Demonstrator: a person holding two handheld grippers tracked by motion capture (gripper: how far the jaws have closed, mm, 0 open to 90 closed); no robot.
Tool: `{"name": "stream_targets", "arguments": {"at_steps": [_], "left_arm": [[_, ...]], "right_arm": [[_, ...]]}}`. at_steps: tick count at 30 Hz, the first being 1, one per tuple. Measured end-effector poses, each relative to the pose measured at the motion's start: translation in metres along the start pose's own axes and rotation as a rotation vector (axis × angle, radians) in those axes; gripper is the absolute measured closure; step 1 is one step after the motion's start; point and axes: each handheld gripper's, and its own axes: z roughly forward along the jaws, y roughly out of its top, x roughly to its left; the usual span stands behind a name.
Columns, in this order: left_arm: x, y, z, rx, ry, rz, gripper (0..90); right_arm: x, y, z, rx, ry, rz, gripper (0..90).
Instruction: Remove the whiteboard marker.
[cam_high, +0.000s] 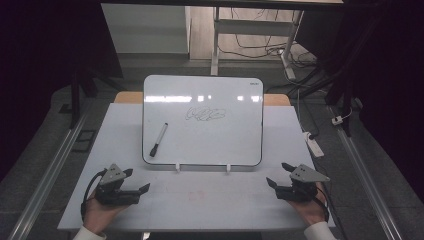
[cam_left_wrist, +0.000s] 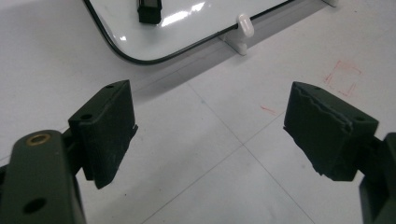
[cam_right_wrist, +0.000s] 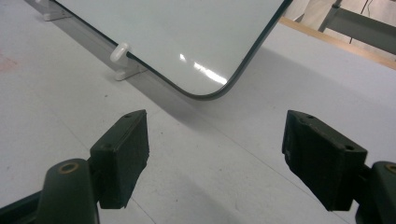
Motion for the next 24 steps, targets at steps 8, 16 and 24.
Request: {"name": "stream_targets", "arguments": {"at_steps": [8, 16, 24], "left_arm": [[0.000, -0.002, 0.000, 0.012, 0.019, 0.011, 17.7], [-0.001, 0.001, -0.002, 0.010, 0.029, 0.021, 19.0], [0.000, 0.009, -0.004, 0.010, 0.045, 0.018, 21.9]], "right_arm": [[0.002, -0.001, 0.001, -0.006, -0.013, -0.004, 21.6], [0.001, -0.002, 0.001, -0.001, -0.023, 0.004, 22.5], [0.005, -0.002, 0.004, 0.009, -0.022, -0.006, 22.7]]}}
